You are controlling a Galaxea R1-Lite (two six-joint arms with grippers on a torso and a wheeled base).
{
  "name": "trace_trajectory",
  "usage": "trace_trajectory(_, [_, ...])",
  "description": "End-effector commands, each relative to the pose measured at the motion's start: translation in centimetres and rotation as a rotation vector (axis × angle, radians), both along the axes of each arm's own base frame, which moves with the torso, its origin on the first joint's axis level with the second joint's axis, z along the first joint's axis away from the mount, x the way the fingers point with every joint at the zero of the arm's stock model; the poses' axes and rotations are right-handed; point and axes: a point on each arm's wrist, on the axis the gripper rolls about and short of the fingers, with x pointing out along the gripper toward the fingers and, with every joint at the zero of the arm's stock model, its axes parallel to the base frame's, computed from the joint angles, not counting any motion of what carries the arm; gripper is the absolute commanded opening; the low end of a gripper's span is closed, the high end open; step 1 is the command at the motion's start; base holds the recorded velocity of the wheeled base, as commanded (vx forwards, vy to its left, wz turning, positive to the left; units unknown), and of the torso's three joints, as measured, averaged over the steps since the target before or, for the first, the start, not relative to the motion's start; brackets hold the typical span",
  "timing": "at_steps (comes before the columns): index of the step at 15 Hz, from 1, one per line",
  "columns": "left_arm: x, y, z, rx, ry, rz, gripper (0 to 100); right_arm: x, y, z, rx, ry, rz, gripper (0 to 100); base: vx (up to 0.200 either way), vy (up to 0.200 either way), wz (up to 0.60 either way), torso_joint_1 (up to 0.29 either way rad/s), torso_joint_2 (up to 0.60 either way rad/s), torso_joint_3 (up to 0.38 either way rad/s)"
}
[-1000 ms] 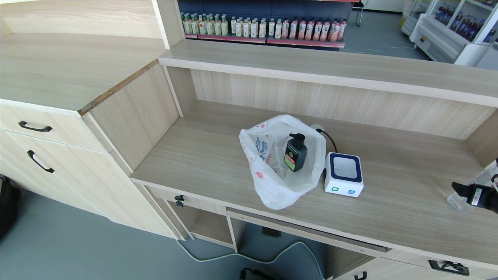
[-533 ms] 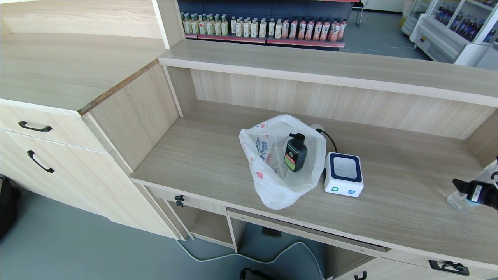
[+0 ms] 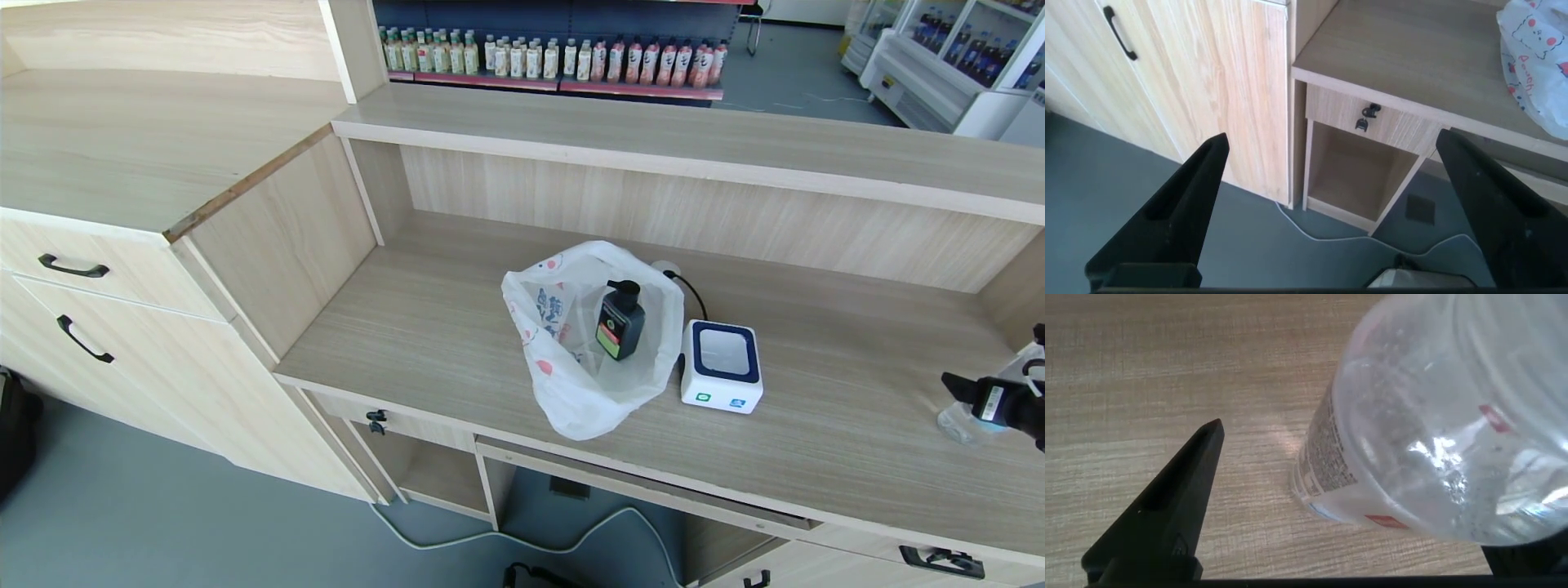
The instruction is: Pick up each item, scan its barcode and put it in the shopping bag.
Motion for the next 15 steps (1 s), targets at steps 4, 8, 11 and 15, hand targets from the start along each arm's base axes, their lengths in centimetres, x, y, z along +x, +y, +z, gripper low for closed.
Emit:
trace_trajectory(4, [0.0,0.0,0.0,0.000,0.000,0.001,100,0.3,-0.1,-0.3,-0.004,-0.008,0.022,100,0.000,0.000,0.00,0.000,0.00,0.000])
trace_trajectory(8, [0.0,0.0,0.0,0.000,0.000,0.001,100,0.6,-0.3,-0.4,-0.017,-0.024,0.022,100,0.000,0.000,0.00,0.000,0.00,0.000])
trace_trajectory(11, [0.0,0.0,0.0,0.000,0.000,0.001,100,0.8,-0.5,-0.5,-0.027,-0.042,0.026,100,0.000,0.000,0.00,0.000,0.00,0.000])
trace_trajectory(15, [0.0,0.0,0.0,0.000,0.000,0.001,100,1.4,-0.8,-0.4,-0.034,-0.059,0.049,0,0.000,0.000,0.00,0.000,0.00,0.000])
